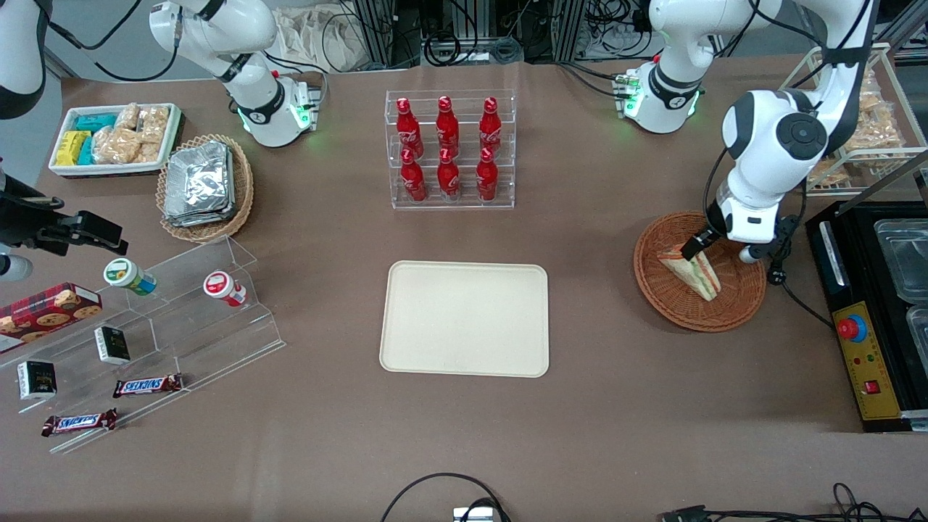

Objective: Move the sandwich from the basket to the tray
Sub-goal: 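Lower the open left gripper around the sandwich and close it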

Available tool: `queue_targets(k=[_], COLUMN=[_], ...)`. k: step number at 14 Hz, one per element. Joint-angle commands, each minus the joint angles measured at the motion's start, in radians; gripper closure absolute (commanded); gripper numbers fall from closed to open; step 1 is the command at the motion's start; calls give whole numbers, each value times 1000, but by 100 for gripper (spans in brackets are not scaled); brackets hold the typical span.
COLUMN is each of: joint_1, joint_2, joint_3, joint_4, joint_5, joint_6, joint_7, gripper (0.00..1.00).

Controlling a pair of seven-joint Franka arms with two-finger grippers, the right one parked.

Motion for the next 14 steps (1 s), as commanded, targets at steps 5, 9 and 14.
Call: queue_targets(k=[5, 9, 14], joint_1=[-9, -9, -6], joint_2=[108, 170, 179], joint_3=[5, 7, 8], joint_4=[-41, -53, -52], joint_5=[9, 8, 9], joint_6=[191, 282, 286], joint_7=[-73, -73, -70], gripper=[0, 0, 61])
